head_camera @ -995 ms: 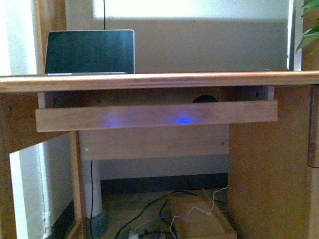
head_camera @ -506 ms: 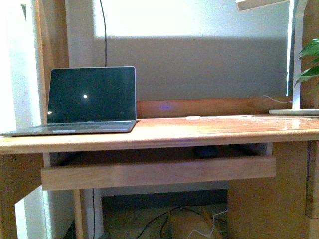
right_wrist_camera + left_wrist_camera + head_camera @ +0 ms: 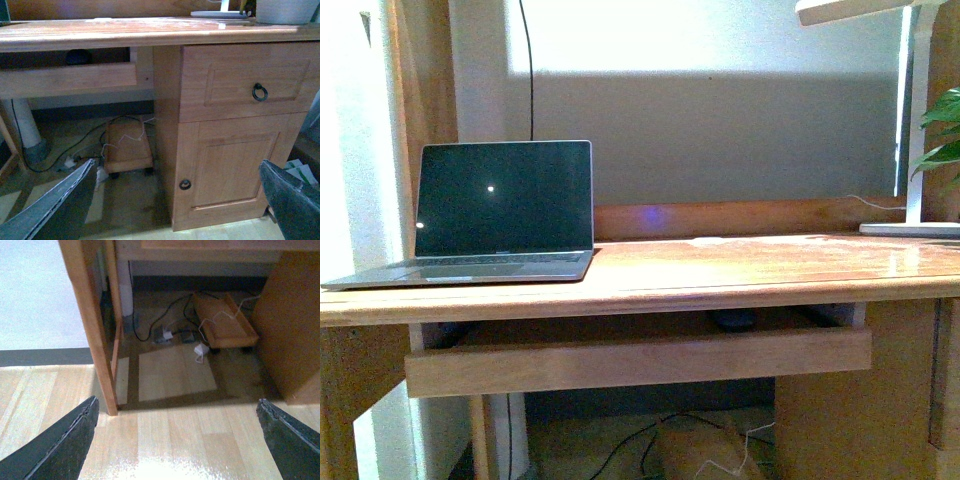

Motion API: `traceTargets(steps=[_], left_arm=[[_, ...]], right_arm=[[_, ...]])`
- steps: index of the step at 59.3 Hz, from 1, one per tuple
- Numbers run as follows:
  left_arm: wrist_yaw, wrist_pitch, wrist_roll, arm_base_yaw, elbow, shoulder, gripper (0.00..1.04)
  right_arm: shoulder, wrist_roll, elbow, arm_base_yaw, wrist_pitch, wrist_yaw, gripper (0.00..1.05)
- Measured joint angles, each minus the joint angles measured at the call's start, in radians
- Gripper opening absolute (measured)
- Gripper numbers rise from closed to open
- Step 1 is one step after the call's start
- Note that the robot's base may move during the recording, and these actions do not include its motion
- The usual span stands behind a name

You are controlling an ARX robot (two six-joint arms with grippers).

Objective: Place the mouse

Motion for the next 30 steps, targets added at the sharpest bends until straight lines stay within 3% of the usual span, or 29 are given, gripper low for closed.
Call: traceTargets(steps=[13, 30], left_arm=[[0.102, 0.443, 0.352, 0.081, 0.184, 0.594, 0.97], [0.27, 0.838, 0.921, 0.085, 0.412, 0.977, 0.97]], right_arm=[[0.0, 0.0, 0.0, 0.0, 0.0, 0.0, 0.97], [0.0, 0.0, 0.0, 0.0, 0.0, 0.0, 0.97]])
